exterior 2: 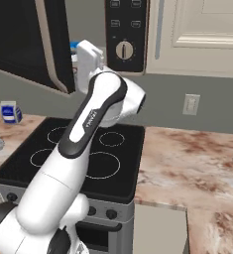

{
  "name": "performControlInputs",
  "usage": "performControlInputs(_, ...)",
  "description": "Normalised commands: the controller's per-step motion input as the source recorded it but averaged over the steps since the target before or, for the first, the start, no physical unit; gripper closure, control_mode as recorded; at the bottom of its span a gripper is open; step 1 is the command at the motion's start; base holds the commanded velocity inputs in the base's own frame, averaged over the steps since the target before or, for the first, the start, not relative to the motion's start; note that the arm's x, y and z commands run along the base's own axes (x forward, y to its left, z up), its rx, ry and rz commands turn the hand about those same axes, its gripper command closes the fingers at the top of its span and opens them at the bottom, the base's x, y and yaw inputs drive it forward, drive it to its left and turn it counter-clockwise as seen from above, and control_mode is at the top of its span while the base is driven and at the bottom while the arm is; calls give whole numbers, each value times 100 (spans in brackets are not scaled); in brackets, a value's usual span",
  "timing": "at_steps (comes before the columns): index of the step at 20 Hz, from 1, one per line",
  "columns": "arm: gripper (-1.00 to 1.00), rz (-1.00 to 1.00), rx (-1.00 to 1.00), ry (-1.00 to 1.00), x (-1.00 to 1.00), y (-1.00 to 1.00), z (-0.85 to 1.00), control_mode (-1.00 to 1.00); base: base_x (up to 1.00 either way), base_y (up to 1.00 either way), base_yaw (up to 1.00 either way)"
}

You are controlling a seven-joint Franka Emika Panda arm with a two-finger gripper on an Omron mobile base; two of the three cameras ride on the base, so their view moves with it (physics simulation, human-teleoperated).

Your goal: Pick the carrot from the counter and place it in the microwave. Then turn on the microwave.

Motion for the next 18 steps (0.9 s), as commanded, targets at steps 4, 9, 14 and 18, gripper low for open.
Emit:
performControlInputs(4, -100, 29, 2, -1, -67, 44, 0, -100, 0, 0, 0)
performControlInputs(9, -100, 32, 1, -5, -93, 48, 1, -100, 0, 0, 0)
performControlInputs(14, -100, 33, 0, -8, -77, 67, 0, -100, 0, 0, 0)
performControlInputs(18, -100, 22, -4, -11, -29, 95, 0, -100, 0, 0, 0)
